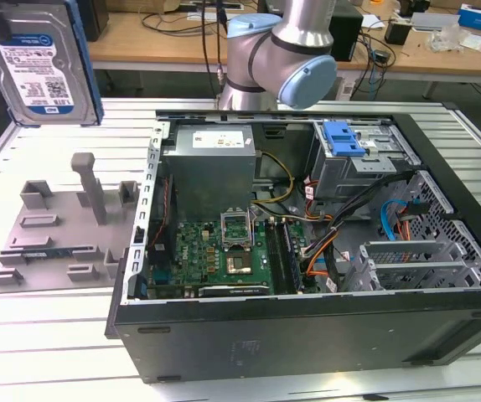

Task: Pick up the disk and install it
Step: 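Pick up the disk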

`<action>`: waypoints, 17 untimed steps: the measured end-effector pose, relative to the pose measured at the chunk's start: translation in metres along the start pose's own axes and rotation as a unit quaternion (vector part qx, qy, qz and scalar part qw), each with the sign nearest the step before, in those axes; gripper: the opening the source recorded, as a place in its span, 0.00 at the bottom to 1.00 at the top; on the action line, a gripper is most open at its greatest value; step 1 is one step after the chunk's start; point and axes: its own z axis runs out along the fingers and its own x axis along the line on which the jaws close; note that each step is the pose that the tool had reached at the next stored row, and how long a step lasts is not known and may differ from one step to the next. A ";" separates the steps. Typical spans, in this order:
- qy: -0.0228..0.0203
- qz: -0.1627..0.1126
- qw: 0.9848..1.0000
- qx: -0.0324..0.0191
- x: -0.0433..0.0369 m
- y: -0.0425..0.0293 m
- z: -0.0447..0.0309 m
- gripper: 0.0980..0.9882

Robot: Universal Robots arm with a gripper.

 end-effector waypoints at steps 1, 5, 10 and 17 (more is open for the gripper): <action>0.000 0.000 1.000 0.000 0.0073 -0.0152 0.0001 0.30; 0.000 0.000 1.000 0.000 0.0169 -0.0364 0.0003 0.30; 0.000 0.000 1.000 0.000 0.0282 -0.0614 0.0004 0.30; 0.000 0.000 1.000 0.000 0.0473 -0.1008 0.0006 0.30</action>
